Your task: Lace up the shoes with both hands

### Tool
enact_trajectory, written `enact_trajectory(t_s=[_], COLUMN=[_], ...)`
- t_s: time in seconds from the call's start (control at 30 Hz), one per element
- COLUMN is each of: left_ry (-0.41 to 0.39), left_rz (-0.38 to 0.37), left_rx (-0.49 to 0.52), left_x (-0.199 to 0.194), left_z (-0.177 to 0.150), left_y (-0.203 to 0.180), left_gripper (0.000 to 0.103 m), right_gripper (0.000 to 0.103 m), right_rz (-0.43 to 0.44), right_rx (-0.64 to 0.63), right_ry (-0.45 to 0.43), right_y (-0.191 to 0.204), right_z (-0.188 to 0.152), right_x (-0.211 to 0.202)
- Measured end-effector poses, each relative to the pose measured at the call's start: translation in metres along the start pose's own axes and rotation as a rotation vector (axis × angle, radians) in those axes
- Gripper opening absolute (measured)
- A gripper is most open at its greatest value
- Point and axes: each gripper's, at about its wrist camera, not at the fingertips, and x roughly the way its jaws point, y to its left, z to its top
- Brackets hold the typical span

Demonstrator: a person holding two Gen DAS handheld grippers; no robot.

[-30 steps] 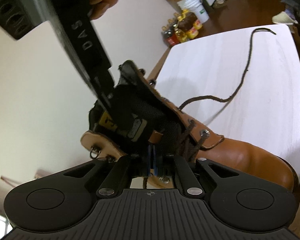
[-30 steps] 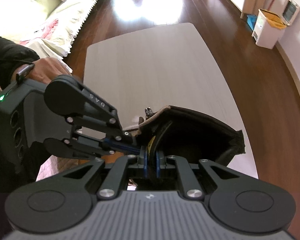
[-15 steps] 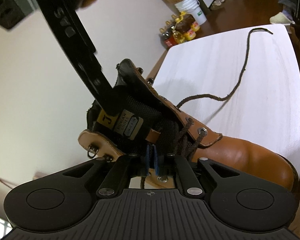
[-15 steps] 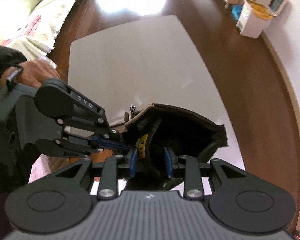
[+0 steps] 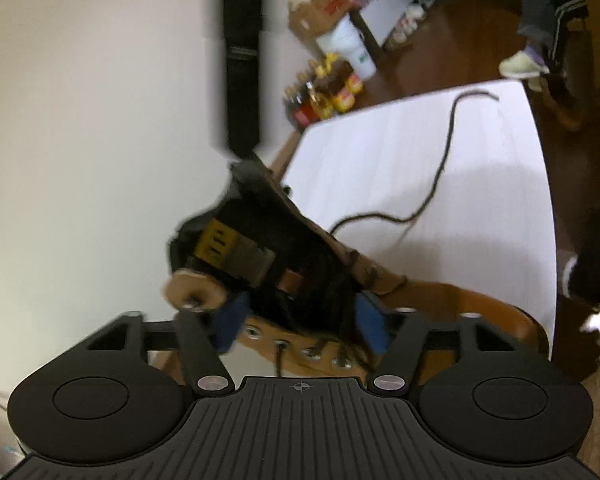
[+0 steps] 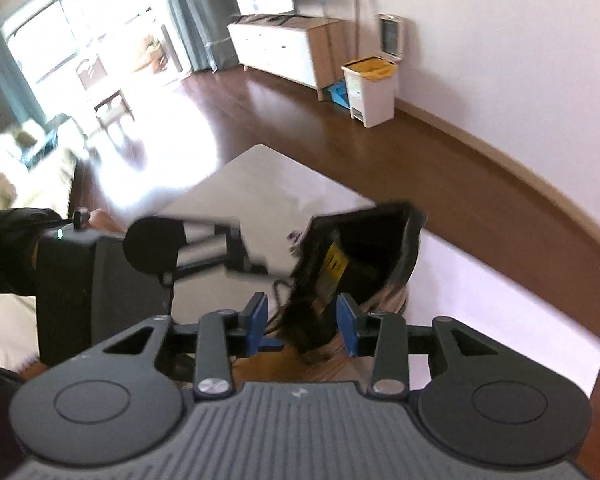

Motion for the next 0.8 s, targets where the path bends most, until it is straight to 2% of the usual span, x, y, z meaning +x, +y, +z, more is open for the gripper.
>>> enact_trajectory(t_s=[0.17,0.3,0.33,0.43,0.5,0.67,0.8], left_ry=[-0.048,-0.109,-0.125,-0.166,-0.191,-0.213,-0.191], left_rz=[-0.091,-0.141,-0.150,-0.172,-0.193,-0.262,-0.382], left_rx=[-0.019,0.003,0.012,0.048,0.058,0.017,-0.052], left_x=[-0.020,-0.042,-0.048,-0.068,-0.082,-0.099,-0.094], left_z=[-0.011,-0.030,-0.035,-0.049,-0.056,-0.061,-0.038], left_y=[0.021,0.050,0.058,0.083,0.102,0.134,0.162], left_gripper=[0.067,0.067,0.067,0.067,0.066,0.066,0.065], right_gripper=[0.042,0.041,0.041,0.032,0.019,0.017,0.018], right_rz=[-0.001,-0.042,-0.067,-0.198,-0.264,-0.351,-0.390], right_rx=[0.156,0.272,0.307,0.413,0.518,0.787,0.869], right_ry=[-0.049,-0.099,-0.120,-0.186,-0.241,-0.375,-0.429], right_y=[0.007,0.018,0.026,0.060,0.082,0.116,0.125], right_z=[-0.031,-0.034,-0.033,-0.035,-0.037,-0.047,-0.050], right_x=[-0.001,0.011,0.015,0.026,0.032,0.049,0.054])
